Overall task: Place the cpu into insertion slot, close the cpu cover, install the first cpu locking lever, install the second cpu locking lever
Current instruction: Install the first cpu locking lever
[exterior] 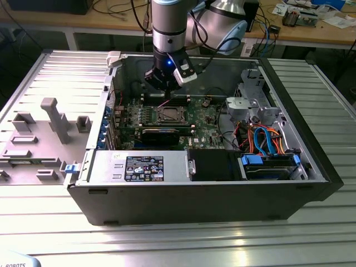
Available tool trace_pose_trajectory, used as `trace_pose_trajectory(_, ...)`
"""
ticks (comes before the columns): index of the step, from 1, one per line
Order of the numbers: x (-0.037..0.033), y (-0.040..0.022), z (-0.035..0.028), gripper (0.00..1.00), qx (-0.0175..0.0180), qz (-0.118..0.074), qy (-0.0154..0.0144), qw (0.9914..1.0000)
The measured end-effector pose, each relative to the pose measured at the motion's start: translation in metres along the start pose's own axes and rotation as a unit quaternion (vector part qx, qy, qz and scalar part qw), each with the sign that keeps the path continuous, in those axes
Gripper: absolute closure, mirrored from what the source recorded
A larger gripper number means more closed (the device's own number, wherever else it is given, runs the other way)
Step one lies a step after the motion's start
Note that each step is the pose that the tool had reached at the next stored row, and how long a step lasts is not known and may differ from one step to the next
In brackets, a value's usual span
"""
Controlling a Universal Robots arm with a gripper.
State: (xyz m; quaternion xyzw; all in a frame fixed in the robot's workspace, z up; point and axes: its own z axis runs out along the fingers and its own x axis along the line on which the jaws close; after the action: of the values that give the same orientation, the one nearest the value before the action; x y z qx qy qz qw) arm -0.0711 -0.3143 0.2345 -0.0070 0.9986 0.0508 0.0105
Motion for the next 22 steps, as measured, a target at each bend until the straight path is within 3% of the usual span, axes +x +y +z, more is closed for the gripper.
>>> trace_pose_trajectory(5, -0.0031, 0.0013, 0.0006, 0.89, 0.0001, 0.0, 0.0, 1.0)
trace_pose_trajectory(6, -0.0065, 0.0022, 0.0017, 0.89, 0.0003, 0.0, -0.0001, 1.0)
trace_pose_trajectory(7, -0.0145, 0.0018, 0.0071, 0.89, 0.0005, 0.0, 0.0, 1.0)
trace_pose_trajectory(8, -0.0226, 0.0005, 0.0189, 0.89, 0.0004, 0.0, 0.0, 1.0)
trace_pose_trajectory(9, -0.0244, -0.0003, 0.0269, 0.89, 0.0004, 0.0, 0.0002, 1.0)
trace_pose_trajectory(10, -0.0245, -0.0005, 0.0289, 0.89, 0.0004, 0.0, 0.0002, 1.0)
trace_pose_trajectory(22, -0.0248, -0.0005, 0.029, 0.89, 0.0003, 0.0, 0.0001, 1.0)
